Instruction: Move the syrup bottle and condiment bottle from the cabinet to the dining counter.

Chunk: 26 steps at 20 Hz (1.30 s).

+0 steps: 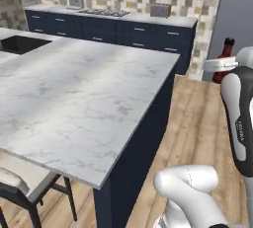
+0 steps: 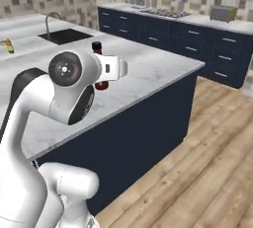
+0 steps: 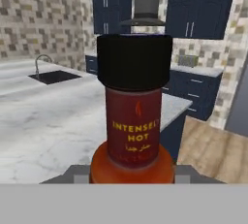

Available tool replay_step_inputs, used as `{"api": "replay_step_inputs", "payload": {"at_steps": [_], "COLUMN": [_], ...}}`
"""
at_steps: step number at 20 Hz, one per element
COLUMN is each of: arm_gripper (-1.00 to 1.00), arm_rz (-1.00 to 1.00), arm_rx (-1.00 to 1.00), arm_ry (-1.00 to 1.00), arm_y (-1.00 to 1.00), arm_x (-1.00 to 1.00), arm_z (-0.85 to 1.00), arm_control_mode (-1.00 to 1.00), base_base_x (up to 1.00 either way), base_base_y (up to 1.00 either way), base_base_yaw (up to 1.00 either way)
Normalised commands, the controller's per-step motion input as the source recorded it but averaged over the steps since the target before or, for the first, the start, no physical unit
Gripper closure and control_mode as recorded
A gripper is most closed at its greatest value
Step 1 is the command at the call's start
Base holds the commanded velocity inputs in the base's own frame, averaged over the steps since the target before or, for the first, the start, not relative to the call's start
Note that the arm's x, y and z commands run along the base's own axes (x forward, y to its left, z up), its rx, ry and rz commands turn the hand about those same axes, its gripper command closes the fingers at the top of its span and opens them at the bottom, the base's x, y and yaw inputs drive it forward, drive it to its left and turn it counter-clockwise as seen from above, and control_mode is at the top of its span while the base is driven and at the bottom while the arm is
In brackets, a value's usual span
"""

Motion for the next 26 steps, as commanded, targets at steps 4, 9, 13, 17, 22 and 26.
{"api": "replay_step_inputs", "payload": {"at_steps": [4,9,13,17,22,26], "arm_gripper": [1.00,1.00,1.00,1.00,1.00,1.00], "arm_rz": [0.00,0.00,0.00,0.00,0.00,0.00], "arm_rx": [0.00,0.00,0.00,0.00,0.00,0.00], "arm_ry": [0.00,0.00,0.00,0.00,0.00,0.00], "arm_y": [0.00,0.00,0.00,0.00,0.00,0.00], "arm_x": [0.00,0.00,0.00,0.00,0.00,0.00], "arm_z": [0.00,0.00,0.00,0.00,0.00,0.00], "arm_control_mode": [1.00,1.00,1.00,1.00,1.00,1.00], "base_base_x": [0.58,0.64,0.49,0.31,0.34,0.62], "base_base_y": [-0.33,-0.25,-0.03,0.00,0.00,0.00], "base_base_yaw": [0.48,0.49,0.47,0.47,0.47,0.40]}}
